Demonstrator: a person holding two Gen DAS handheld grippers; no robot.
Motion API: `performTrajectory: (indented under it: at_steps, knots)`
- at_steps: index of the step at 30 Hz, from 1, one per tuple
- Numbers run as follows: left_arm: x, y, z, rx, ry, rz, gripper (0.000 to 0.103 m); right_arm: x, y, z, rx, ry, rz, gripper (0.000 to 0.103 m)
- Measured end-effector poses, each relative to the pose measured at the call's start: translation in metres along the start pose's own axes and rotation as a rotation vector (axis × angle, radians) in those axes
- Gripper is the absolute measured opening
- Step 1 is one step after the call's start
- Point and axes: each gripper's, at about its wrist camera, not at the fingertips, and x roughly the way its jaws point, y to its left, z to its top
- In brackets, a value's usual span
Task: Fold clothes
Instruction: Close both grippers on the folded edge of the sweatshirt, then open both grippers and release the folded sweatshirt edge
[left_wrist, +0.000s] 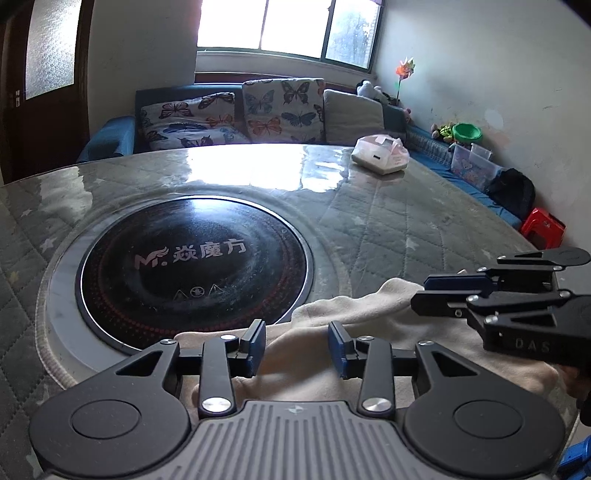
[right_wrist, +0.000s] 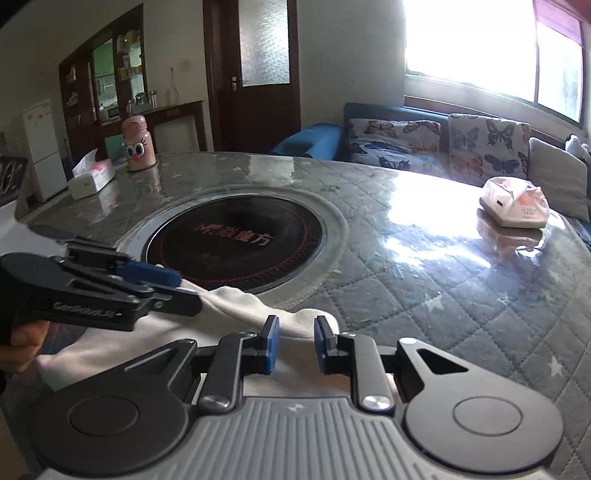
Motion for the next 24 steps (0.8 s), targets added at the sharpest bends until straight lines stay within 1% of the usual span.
performTrajectory:
  at_steps: [5, 8, 9, 10, 12, 14, 16, 17, 18, 19, 20, 21, 23, 24]
  knots:
    - [0.010, 0.001, -0.001, -0.008, 0.022, 0.007, 0.041, 0.002, 0.004, -0.004, -0.001, 0.015, 0.005, 0.020]
    - [0.004, 0.002, 0.000, -0.014, 0.010, 0.000, 0.041, -0.003, 0.008, -0.005, -0.009, 0.015, 0.012, 0.021]
    - [0.002, 0.003, 0.001, -0.014, 0.006, 0.002, 0.042, -0.004, 0.009, -0.006, -0.012, 0.015, 0.014, 0.023]
    - [-0.001, 0.003, 0.001, -0.014, 0.001, 0.003, 0.044, -0.006, 0.011, -0.006, -0.014, 0.015, 0.016, 0.028]
    - [-0.008, 0.006, 0.000, -0.023, -0.010, 0.007, 0.045, -0.009, 0.014, -0.007, -0.020, 0.014, 0.021, 0.028]
    - [-0.016, 0.009, -0.001, -0.035, -0.022, 0.011, 0.048, -0.012, 0.016, -0.008, -0.025, 0.014, 0.026, 0.028]
    - [-0.024, 0.012, -0.003, -0.046, -0.035, 0.015, 0.057, -0.015, 0.020, -0.010, -0.033, 0.014, 0.032, 0.031]
    - [-0.029, 0.013, -0.004, -0.050, -0.040, 0.019, 0.059, -0.016, 0.023, -0.012, -0.040, 0.015, 0.037, 0.033]
    - [-0.033, 0.015, -0.006, -0.053, -0.045, 0.026, 0.066, -0.017, 0.026, -0.013, -0.046, 0.017, 0.040, 0.036]
    - [-0.038, 0.016, -0.008, -0.059, -0.050, 0.037, 0.076, -0.017, 0.029, -0.014, -0.051, 0.018, 0.044, 0.040]
    - [-0.042, 0.018, -0.011, -0.065, -0.057, 0.048, 0.080, -0.018, 0.032, -0.016, -0.055, 0.020, 0.049, 0.041]
    - [-0.047, 0.020, -0.013, -0.072, -0.067, 0.059, 0.087, -0.018, 0.035, -0.017, -0.059, 0.023, 0.056, 0.043]
    - [-0.056, 0.025, -0.017, -0.082, -0.081, 0.079, 0.092, -0.018, 0.043, -0.021, -0.070, 0.030, 0.075, 0.047]
    - [-0.060, 0.028, -0.018, -0.087, -0.087, 0.088, 0.096, -0.018, 0.048, -0.022, -0.078, 0.031, 0.082, 0.052]
